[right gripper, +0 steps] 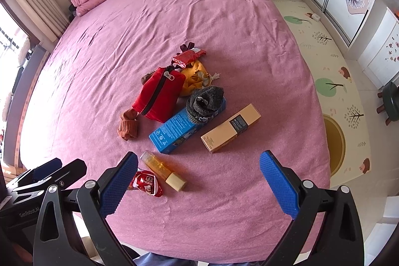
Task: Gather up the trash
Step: 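Grasp the grey knit sock with the right tool while the left tool grasps the red pouch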
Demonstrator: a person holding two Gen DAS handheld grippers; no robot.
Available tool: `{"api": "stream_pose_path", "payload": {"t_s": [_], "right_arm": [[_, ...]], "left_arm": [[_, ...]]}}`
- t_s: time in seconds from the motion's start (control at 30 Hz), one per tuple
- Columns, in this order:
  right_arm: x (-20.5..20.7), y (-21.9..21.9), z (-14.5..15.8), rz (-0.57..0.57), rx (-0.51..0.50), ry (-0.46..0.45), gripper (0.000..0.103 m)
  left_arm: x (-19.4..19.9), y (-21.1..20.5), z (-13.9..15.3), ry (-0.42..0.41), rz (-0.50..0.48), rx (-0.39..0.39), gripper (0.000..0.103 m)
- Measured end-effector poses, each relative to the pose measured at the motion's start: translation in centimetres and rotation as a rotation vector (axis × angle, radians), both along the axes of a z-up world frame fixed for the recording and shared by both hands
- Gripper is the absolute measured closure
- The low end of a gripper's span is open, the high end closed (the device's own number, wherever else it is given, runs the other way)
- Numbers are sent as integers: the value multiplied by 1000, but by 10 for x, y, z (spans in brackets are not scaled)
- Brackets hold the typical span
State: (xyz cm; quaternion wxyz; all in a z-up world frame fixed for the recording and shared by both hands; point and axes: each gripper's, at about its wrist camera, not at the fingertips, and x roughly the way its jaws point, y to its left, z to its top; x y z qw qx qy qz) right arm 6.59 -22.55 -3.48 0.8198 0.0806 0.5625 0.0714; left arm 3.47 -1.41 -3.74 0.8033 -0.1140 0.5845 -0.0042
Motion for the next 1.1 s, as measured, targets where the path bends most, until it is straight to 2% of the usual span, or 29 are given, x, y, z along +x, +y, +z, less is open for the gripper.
{"api": "stream_pose_path", "payload": {"t_s": [0.47, 0.83, 0.9, 1.03, 1.1], "right_arm": [[46, -23, -45, -35, 44, 58, 9], [100, -16, -97, 3, 96, 122, 14], [107, -12, -110, 12, 106, 149, 24], [119, -5, -132, 17, 98, 200, 34], [123, -4, -139, 20, 104, 216, 52]], "left_arm": [[48, -29, -34, 45, -75, 17, 4], [94, -28, -76, 80, -53, 78, 4], [100, -27, -83, 89, -54, 92, 4], [108, -26, -97, 109, -66, 115, 4], [113, -26, -102, 112, -73, 132, 4]]}}
